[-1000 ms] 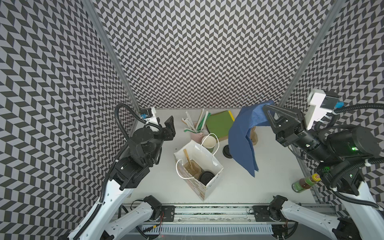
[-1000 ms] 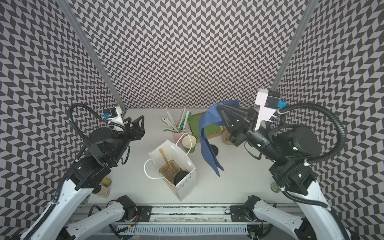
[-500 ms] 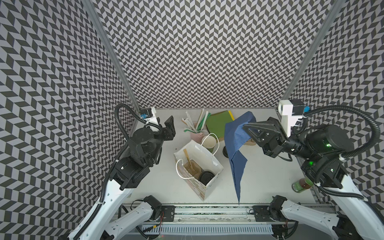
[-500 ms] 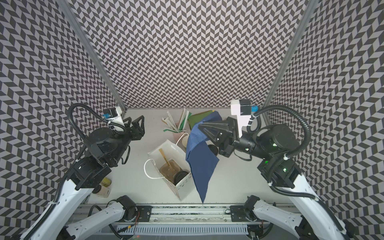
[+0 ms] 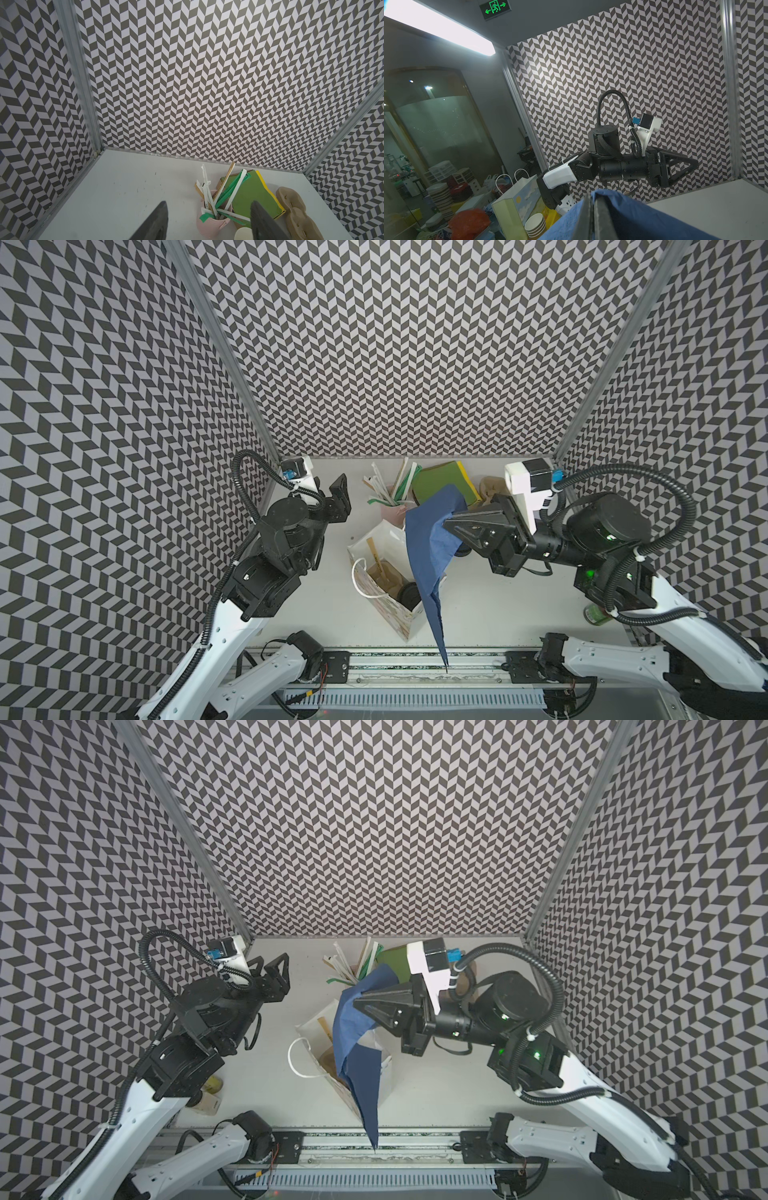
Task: Pack a coffee takeout order
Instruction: Place the napkin in the takeout bag.
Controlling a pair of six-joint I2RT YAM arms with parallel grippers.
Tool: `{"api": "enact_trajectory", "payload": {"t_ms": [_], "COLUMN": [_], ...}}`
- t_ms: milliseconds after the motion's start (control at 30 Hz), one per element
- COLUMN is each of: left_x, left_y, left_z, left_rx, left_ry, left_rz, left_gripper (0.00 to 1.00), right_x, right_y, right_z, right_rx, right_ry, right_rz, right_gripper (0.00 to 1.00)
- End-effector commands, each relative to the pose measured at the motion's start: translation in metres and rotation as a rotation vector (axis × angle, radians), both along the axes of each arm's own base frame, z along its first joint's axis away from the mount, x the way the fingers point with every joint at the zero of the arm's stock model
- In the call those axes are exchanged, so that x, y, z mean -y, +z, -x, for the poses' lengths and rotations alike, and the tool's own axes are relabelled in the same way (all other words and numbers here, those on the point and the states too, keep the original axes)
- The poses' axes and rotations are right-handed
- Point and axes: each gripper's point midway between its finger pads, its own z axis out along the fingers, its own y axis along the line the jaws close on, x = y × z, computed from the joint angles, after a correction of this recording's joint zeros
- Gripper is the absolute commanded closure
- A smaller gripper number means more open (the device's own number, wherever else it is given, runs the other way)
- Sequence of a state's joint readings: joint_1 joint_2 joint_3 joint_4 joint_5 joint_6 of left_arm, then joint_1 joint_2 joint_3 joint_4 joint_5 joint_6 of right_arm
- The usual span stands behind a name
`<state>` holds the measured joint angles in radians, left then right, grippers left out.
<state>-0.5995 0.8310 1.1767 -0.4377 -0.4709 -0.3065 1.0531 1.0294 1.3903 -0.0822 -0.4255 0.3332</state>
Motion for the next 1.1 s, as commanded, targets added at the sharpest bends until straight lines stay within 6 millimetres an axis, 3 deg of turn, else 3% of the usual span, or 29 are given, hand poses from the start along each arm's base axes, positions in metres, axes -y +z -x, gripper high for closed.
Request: {"api": "enact_trajectory", "payload": {"t_ms": [0,200,333,533,733,933,1067], "left_x": [-0.006,-0.006,-0.006,-0.006,-0.006,-0.009,-0.008], "left_y": [0.005,0.004,0.002,0.001,-0.002,0.001,-0.002], "left_z": [0.0,0.001,0.002,0.003,0.004,0.006,0.004], "left_rx": [0.022,0.021,0.019,0.017,0.011,0.019,0.014], "left_ry": [0.022,0.022,0.022,0.018,0.014,0.02,0.019], "left_rz": [0.007,0.009,0.005,0.004,0.004,0.002,-0.001], "left_gripper": [0.37,0.37,0.37,0.37,0.37,0.37,0.37], "right_x": [-0.01,-0.025,-0.038,-0.038,-0.051,-0.041,-0.046], "right_y": [-0.001,-0.001,-0.019,-0.047,-0.098,-0.149,-0.173], "right_z": [-0.017,-0.026,-0.037,-0.064,-0.082,-0.106,-0.099], "right_rx": [0.043,0.061,0.048,0.003,-0.1,-0.204,-0.24], "right_ry": [-0.091,-0.104,-0.12,-0.242,-0.275,-0.431,-0.417], "right_rz": [0.006,0.033,0.076,0.113,0.192,0.263,0.307], "right_gripper": [1.0,1.0,1.0,1.0,1.0,1.0,1.0]}}
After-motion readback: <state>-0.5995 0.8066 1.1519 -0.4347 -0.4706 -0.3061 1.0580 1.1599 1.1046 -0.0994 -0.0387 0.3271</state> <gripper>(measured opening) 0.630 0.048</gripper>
